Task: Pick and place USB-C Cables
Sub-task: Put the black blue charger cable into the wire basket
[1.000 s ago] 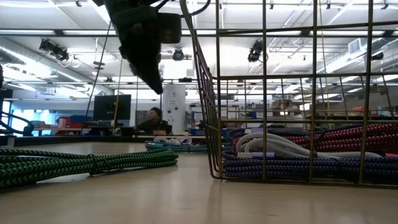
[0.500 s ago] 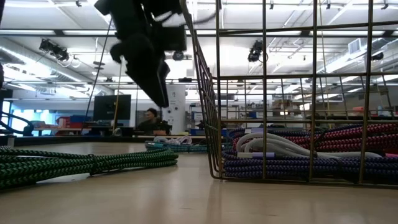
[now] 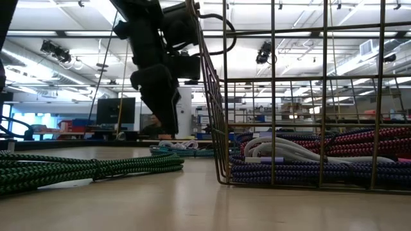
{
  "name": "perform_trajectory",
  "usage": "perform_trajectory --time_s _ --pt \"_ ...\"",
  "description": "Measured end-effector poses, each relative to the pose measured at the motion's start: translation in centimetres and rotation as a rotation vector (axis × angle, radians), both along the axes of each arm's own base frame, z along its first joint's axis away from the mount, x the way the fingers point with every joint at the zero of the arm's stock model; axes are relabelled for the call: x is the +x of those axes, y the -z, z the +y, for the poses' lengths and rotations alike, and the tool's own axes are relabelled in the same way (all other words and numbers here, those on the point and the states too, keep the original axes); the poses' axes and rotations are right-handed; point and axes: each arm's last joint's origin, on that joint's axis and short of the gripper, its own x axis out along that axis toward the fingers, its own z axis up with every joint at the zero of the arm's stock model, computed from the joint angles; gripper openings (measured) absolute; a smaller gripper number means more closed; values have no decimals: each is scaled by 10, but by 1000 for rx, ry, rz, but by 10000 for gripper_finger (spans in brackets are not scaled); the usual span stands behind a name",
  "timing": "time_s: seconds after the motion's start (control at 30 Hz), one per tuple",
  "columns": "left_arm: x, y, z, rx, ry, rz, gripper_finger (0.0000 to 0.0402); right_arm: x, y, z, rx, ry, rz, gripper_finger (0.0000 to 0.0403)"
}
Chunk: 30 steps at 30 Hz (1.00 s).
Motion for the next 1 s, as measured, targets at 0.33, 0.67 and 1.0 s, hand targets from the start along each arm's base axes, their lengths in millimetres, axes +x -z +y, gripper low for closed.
perform_trajectory --time_s 0.33,0.67,1.0 --pt "0 0 -4 -2 58 4 201 -6 -3 -2 -7 -1 -19 40" --pt "2 21 2 -38 81 82 202 -6 -3 -2 -8 -2 -17 39" --pt "8 45 4 -45 80 136 202 -7 -3 -2 -6 -2 -20 39"
